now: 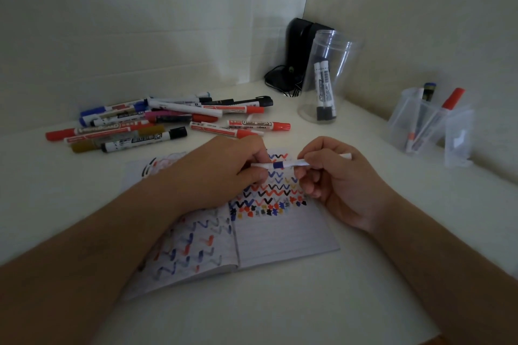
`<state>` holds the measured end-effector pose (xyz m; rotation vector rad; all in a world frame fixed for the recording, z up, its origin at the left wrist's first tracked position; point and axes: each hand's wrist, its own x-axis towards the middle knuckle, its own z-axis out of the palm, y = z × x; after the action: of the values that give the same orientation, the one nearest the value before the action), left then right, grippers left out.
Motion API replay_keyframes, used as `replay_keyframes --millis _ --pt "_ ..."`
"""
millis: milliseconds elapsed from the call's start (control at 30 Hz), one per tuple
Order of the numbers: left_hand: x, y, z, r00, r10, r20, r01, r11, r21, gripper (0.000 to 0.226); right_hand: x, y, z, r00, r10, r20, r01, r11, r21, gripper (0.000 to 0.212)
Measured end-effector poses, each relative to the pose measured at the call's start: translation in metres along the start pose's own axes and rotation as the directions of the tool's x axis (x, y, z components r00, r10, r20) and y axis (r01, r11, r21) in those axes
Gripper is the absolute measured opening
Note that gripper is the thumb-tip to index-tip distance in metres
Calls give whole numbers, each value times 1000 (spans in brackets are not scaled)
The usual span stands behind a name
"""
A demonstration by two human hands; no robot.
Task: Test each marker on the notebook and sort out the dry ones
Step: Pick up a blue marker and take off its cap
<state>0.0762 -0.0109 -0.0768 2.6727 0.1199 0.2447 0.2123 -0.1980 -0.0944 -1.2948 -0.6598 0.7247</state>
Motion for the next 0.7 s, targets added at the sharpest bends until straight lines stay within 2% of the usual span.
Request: replay_keyframes --millis 100,333,567,700 --pt "0 -1 -1 999 30 -21 -31 996 -87 3 -1 -2 -1 1000 18 2 -18 1000 16 13" --pt "-4 2 -2 998 61 -10 -62 975 -214 12 -2 -5 -3 1000 25 17 -26 999 40 13" --pt "0 4 3 988 104 -114 -118 985 -125 10 -2 -5 -2 999 43 13 -44 996 71 11" --pt "1 15 6 976 109 -186 -137 980 -142 13 -5 -10 -2 999 40 -34 -37 996 75 13"
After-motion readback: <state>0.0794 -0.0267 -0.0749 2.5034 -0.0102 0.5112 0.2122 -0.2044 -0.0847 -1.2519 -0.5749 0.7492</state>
